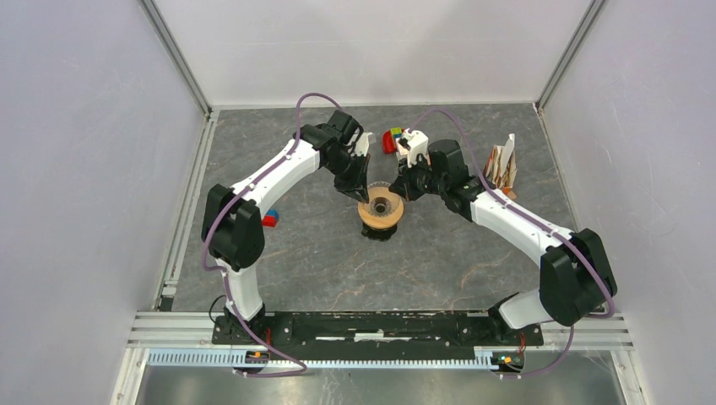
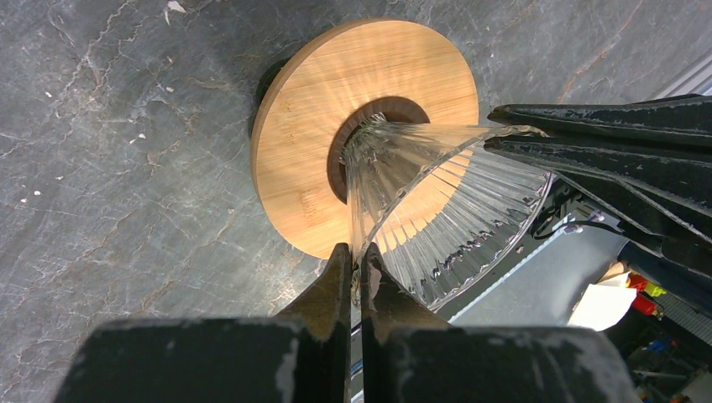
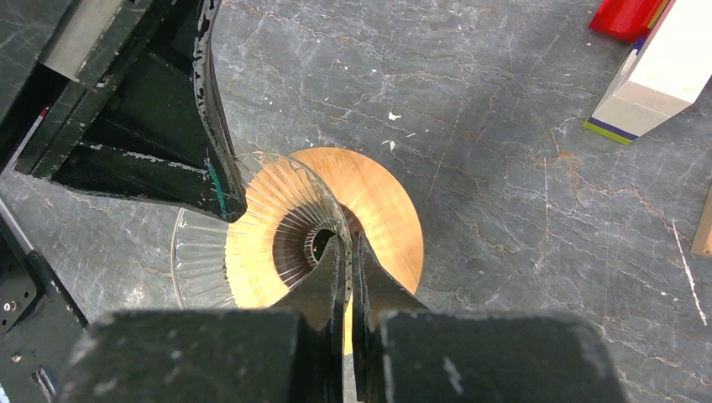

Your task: Place the coffee filter in the dripper

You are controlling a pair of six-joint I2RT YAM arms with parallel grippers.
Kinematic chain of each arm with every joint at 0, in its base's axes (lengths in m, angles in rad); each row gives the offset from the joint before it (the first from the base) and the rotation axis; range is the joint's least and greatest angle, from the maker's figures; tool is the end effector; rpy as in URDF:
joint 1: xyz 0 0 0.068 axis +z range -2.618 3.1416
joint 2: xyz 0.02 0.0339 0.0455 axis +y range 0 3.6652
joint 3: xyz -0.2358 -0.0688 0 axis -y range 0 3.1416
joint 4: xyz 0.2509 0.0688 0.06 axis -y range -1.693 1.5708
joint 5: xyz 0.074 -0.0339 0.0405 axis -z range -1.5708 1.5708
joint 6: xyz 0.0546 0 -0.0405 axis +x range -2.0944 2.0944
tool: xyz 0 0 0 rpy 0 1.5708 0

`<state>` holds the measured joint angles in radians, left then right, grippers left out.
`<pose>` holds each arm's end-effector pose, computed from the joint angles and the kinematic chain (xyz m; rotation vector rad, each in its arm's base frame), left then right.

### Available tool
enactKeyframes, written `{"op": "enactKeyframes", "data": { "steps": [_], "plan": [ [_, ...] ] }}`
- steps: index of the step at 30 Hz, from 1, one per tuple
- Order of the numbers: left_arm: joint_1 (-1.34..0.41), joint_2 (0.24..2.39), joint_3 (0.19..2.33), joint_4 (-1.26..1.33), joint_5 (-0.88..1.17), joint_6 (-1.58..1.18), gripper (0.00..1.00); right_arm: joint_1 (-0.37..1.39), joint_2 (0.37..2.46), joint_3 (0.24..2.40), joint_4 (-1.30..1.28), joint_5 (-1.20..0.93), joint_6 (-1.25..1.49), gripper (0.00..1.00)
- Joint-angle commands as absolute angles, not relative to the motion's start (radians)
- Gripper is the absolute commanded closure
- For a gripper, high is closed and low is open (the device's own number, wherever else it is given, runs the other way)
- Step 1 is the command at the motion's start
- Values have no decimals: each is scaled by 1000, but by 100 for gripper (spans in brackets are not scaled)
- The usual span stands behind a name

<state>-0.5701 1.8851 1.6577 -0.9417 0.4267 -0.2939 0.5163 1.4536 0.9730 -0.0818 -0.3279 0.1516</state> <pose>0.3239 -0.2345 0.2258 0.5163 2.8029 -0.8029 0.2948 0.1876 0.2179 -0.5915 2.1095 0.7356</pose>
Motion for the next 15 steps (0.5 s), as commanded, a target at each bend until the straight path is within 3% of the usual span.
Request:
{"op": "enactKeyframes", "data": {
  "steps": [1,7,15],
  "plan": [
    [-643,1961,1634,-918,477,-266,98,548,1527,919,-196,-284,98,100],
    [-643,1942,1680,-930,468,-252,98,547,1495,950,-209,-291,78,100],
    [-643,1937,1698,-931,454,-253,88,543,1494,1003,-244,-286,54,86]
  ]
}}
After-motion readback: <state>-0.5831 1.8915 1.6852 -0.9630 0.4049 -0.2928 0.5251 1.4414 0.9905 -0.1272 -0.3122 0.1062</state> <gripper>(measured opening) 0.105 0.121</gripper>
